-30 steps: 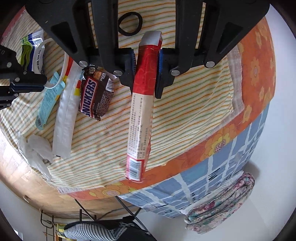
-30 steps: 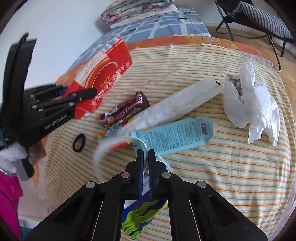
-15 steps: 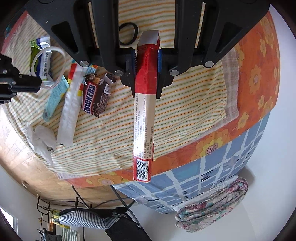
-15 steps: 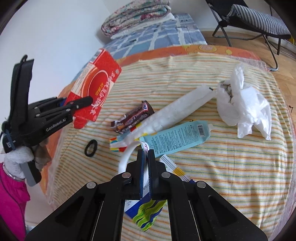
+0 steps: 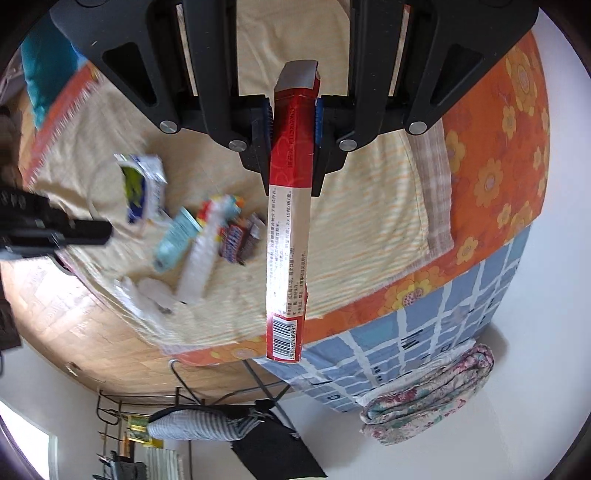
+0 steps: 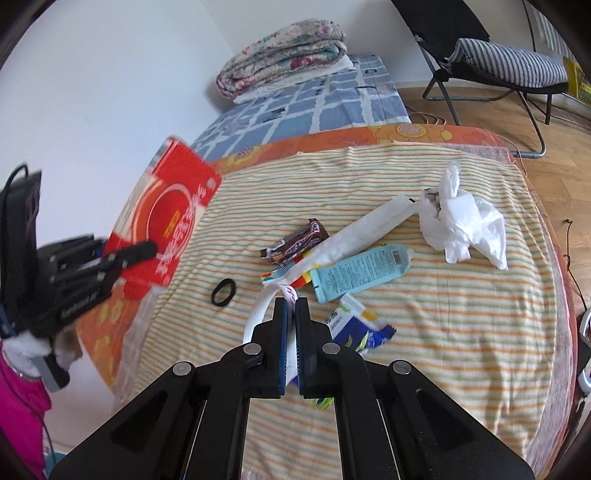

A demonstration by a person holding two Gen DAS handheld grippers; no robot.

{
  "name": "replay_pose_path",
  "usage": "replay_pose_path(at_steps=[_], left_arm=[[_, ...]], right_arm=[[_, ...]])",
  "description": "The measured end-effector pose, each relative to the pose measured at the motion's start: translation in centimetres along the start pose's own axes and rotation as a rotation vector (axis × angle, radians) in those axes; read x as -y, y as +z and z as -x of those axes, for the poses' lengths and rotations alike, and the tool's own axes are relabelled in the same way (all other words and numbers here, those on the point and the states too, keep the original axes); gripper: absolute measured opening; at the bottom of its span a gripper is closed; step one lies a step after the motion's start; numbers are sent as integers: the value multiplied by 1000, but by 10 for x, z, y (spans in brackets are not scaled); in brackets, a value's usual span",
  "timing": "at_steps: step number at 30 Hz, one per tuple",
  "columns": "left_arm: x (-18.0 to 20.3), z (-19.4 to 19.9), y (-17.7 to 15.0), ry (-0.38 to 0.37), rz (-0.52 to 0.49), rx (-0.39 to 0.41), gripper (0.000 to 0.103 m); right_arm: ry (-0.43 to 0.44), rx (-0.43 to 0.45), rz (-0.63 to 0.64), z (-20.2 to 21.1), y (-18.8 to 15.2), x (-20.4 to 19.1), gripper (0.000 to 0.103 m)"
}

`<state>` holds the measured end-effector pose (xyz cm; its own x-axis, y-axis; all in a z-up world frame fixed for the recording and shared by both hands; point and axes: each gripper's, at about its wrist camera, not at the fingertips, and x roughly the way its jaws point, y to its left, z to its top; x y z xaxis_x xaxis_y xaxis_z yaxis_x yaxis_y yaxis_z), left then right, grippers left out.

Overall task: Collect trash
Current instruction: 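Lift the red box and wristband and carry both over the blue basket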

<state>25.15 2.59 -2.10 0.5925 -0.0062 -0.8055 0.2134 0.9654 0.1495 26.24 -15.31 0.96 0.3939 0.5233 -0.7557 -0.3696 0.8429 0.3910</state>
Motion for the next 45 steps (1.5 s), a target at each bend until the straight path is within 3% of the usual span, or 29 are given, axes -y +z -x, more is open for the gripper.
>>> replay_pose_path(at_steps=[15,24,35,45], left_arm=[[56,92,-119,-110,28,-23,14],[91,121,-175,-168,24,-40,14],[129,118,-231,-211,-8,-124,14],[146,100,-270,-238,-14,-199,14]], right_arm=[[6,30,63,69,-80,-32,3],[-1,26,126,95,-132,-55,3],[-12,-24,107,99,-195,-55,3],[-40,-76,88,89,-232,-52,3]])
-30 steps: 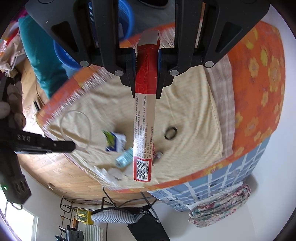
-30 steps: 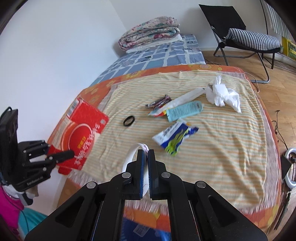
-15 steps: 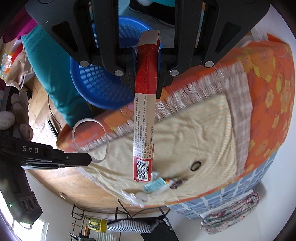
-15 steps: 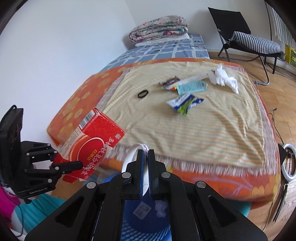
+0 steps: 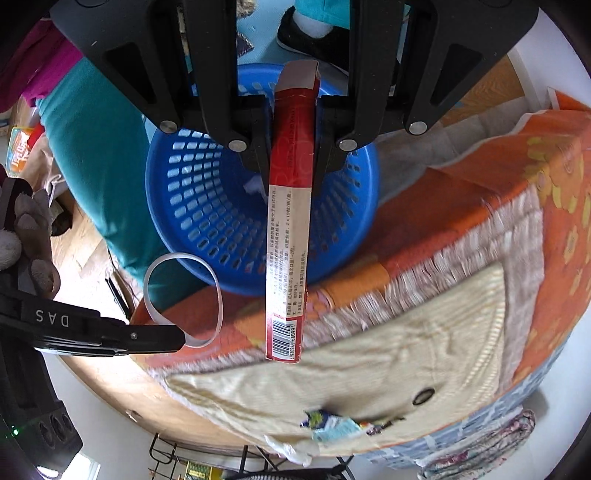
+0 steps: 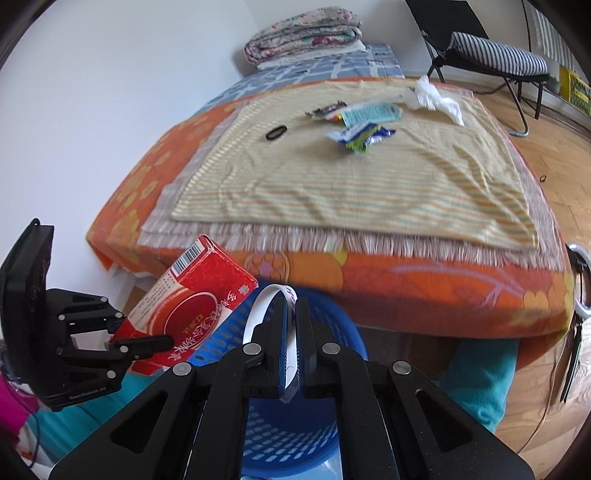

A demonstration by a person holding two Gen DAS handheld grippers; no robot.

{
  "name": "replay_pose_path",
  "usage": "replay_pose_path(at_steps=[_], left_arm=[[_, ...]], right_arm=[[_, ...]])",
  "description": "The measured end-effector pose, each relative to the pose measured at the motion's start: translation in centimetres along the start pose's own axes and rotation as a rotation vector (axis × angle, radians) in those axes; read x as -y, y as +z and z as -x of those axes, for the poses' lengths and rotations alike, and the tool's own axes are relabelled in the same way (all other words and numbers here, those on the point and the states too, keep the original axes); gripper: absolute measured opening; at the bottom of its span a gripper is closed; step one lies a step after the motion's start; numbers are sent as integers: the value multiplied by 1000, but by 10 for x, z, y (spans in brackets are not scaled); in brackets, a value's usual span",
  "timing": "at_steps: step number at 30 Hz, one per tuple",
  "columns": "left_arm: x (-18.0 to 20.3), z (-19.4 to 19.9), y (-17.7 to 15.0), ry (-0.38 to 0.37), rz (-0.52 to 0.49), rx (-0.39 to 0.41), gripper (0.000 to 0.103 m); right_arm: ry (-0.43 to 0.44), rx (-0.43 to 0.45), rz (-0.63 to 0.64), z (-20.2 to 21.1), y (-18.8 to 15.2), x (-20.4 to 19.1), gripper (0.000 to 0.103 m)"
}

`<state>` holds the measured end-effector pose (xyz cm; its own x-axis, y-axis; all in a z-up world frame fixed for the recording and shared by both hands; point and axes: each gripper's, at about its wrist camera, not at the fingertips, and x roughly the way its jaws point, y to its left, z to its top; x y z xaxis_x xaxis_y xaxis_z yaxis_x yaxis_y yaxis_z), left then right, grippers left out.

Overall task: Collect trash
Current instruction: 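Lift the red box and wristband and carry both over the blue basket, then open both tools to drop the red box and wristband into the basket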

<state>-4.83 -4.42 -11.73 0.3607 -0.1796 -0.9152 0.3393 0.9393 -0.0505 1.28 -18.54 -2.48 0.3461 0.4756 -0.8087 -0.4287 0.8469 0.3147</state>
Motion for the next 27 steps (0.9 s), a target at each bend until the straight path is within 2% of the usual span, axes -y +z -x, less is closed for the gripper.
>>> replay_pose_path(at_steps=[13,24,27], left_arm=[[2,-23,-19,-6,4,-61,15],[8,-31,-24,-2,-13,-83,16],[8,-32,-24,2,-15,-85,19]], right_arm=[[-17,-58,-13,-21,-31,-2,3],[-19,-99,-21,-34,-41,-2,3],[-20,-105,-25,-37,-43,-2,3]])
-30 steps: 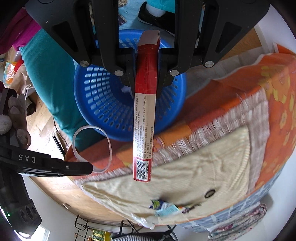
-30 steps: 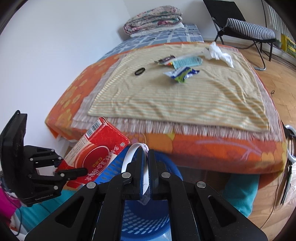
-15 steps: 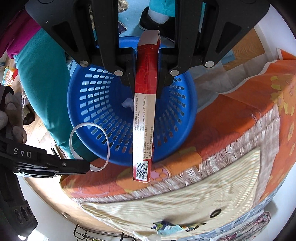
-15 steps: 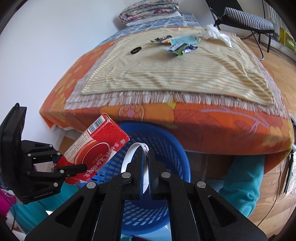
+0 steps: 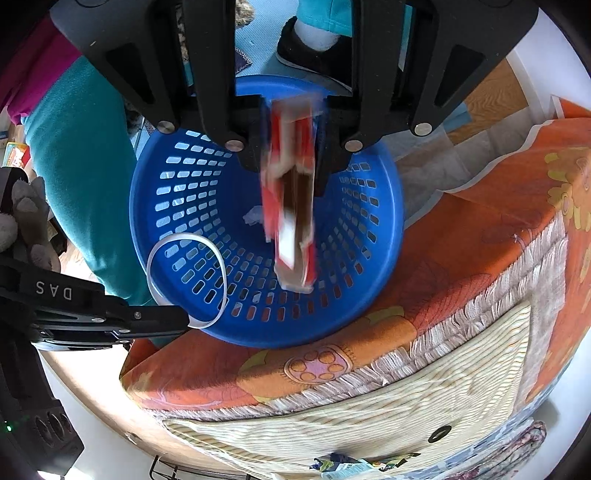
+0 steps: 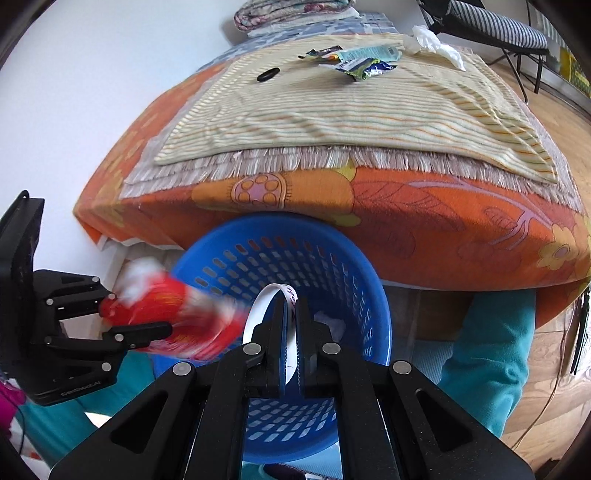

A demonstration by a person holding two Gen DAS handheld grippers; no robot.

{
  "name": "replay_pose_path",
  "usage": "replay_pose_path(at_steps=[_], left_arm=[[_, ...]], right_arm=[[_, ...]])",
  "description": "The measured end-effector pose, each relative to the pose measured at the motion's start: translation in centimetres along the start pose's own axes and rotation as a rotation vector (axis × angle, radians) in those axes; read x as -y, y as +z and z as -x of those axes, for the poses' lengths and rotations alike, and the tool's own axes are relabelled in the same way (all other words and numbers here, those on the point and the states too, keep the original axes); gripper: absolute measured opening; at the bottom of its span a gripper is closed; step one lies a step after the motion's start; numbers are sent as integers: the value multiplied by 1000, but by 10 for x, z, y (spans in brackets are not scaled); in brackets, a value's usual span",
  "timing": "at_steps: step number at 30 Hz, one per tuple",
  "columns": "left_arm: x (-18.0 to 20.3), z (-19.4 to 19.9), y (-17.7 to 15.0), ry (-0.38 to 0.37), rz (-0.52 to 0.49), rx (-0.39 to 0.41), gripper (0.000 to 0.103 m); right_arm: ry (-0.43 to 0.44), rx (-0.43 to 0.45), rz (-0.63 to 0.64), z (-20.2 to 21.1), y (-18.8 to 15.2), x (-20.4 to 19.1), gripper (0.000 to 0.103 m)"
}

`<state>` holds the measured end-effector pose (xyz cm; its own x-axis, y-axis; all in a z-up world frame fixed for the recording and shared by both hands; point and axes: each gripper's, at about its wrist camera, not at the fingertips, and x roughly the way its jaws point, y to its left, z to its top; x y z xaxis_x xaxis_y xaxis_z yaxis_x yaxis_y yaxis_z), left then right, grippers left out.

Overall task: Collect trash
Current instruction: 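Open both tools to drop the red box and wristband into the basket, then move both tools back over the bed toward the remaining trash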

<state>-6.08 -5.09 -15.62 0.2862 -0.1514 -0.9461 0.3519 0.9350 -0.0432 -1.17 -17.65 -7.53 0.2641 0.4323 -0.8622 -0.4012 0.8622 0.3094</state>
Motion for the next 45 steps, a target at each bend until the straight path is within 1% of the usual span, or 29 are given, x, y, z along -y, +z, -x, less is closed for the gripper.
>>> replay_pose_path(at_steps=[4,5,7,8,9,11,12,13,14,15,17,20,27,30,31,32,34,36,40,43,45], left_arm=[[-2,0,1,2,6,0,20],[-2,0,1,1,8,-1,20],[-2,-1,2,1,11,-1,20],[-2,-1,2,2,11,-2,20],[-2,-2,3,2,12,-3,20],[-2,-2,3,2,11,-5,21],[-2,-2,3,3,12,-6,22],[-2,-3,3,5,13,-7,28],[-2,-3,4,6,15,-6,38],[-2,-2,4,8,17,0,40],[-2,-2,5,10,18,3,41],[-4,-1,7,8,30,6,41],[-8,4,15,-3,46,13,41],[-11,9,23,-5,54,22,41],[-12,11,26,-6,57,25,43],[-13,13,30,-5,60,30,50],[-17,19,40,0,70,56,60],[-20,26,51,4,70,79,60],[-23,35,77,18,57,115,62],[-24,38,97,24,48,142,69],[-24,38,112,28,44,159,71]], right_arm=[[-5,-18,-4,-4,0,0,3],[-4,-21,-5,-5,0,1,5],[-6,-25,-4,-7,0,1,12],[-8,-26,-5,-7,0,1,22],[-11,-23,-6,-7,-1,1,34],[-15,-16,-7,-7,-1,1,44],[-18,-17,-8,-7,-1,1,45],[-20,-19,-8,-7,0,1,45],[-24,-21,-8,-7,0,2,45],[-27,-22,-8,-7,0,2,45],[-41,-26,-8,-8,0,3,47],[-53,-25,-15,-8,2,6,59],[-76,-19,-34,-4,10,14,65],[-95,-19,-32,-2,17,18,66],[-102,-20,-30,-1,20,19,66],[-109,-19,-31,1,24,21,66],[-119,-14,-36,4,30,25,67],[-126,-9,-43,7,37,31,71],[-128,23,-57,15,52,43,71],[-143,63,-55,24,67,53,71],[-152,88,-52,29,76,58,71]])
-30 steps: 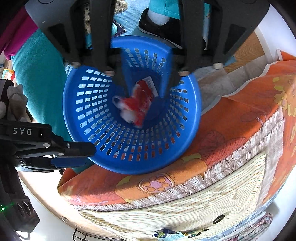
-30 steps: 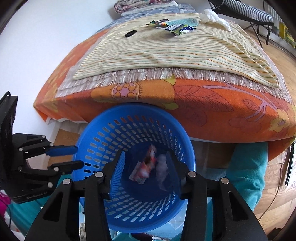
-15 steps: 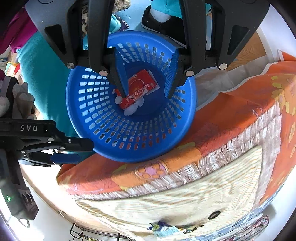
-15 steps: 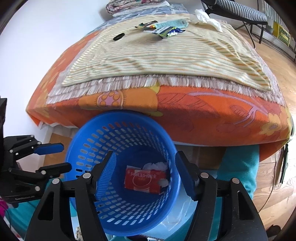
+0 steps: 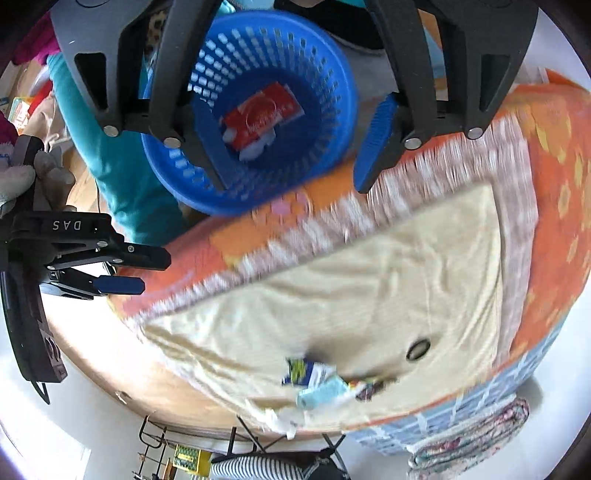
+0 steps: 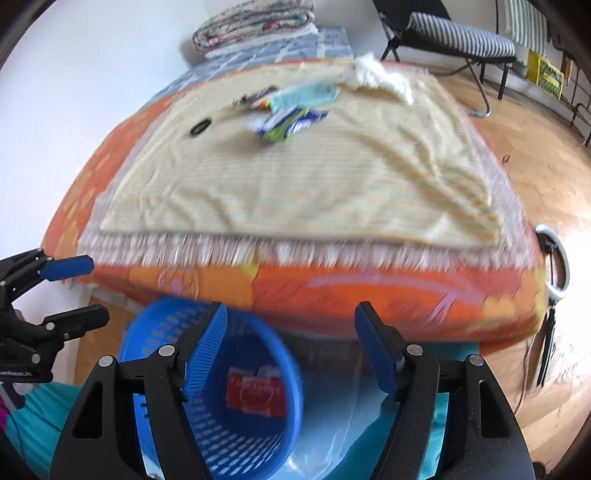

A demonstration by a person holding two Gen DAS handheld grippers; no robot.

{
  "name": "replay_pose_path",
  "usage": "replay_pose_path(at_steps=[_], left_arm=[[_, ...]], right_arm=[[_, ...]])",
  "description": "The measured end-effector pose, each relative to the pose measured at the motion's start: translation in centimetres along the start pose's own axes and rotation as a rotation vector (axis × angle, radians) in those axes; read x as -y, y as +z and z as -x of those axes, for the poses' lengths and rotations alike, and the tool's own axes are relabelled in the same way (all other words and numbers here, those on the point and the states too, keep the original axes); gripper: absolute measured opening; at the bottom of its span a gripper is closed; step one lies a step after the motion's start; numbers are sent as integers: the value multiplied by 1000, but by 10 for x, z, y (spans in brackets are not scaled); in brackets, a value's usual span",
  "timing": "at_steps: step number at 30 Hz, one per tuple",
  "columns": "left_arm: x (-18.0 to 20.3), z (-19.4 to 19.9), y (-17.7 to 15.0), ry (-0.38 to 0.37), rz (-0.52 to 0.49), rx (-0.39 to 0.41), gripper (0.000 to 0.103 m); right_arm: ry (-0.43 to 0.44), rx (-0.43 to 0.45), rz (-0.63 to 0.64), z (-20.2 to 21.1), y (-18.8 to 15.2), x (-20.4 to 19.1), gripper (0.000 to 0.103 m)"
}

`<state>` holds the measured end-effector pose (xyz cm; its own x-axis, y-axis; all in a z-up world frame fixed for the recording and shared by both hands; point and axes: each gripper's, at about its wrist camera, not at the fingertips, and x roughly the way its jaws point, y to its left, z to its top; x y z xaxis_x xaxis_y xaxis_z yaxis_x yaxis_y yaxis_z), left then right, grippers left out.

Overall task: Collect trash
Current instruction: 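Move both tools back over the bed toward the remaining trash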

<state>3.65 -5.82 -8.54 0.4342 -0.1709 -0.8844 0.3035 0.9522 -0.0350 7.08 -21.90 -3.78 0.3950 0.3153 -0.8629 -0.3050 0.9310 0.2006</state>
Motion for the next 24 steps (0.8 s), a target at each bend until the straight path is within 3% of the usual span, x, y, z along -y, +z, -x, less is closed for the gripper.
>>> replay_pose_path(at_steps=[6,8,13,24], left_arm=[[-1,-11,42,4,-16,23,71],[-2,-16,57,-5,-9,23,78],[-3,-32,99,-14,-12,46,79],[-7,-87,165,-21,4,36,79]], right_arm=[[10,65,-6,7,41,23,73],[24,75,-20,7,57,32,79],[-21,117,-35,2,103,52,79],[-37,123,-62,-38,196,83,79]])
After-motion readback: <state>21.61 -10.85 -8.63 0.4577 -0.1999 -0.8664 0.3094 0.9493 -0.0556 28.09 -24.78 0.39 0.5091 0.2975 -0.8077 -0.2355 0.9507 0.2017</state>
